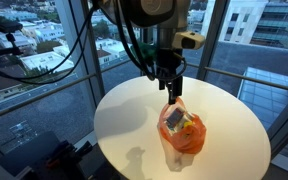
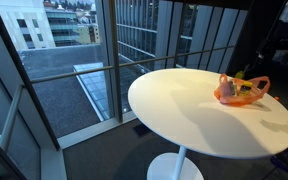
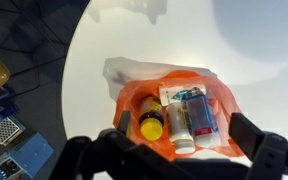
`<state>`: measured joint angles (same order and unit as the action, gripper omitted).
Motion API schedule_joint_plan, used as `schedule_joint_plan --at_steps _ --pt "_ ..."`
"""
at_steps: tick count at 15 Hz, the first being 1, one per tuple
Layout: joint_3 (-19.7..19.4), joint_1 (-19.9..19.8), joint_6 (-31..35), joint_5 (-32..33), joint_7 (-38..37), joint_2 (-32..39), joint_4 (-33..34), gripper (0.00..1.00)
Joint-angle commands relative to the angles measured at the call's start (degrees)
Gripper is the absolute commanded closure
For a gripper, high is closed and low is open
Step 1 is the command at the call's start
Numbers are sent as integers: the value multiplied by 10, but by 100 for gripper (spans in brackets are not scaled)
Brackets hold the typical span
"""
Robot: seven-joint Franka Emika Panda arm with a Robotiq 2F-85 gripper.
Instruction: Remove the yellow and brown bottle from the plastic bag and place it on the table
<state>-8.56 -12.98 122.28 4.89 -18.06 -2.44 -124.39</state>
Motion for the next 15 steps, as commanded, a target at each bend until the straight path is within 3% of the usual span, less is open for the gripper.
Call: schedule_joint_plan --at_steps 1,8,15 --pt "-10 7 28 -40 6 44 30 0" --pt "-14 5 73 -92 8 129 82 0" --pt "-25 3 68 -99 -3 214 153 0"
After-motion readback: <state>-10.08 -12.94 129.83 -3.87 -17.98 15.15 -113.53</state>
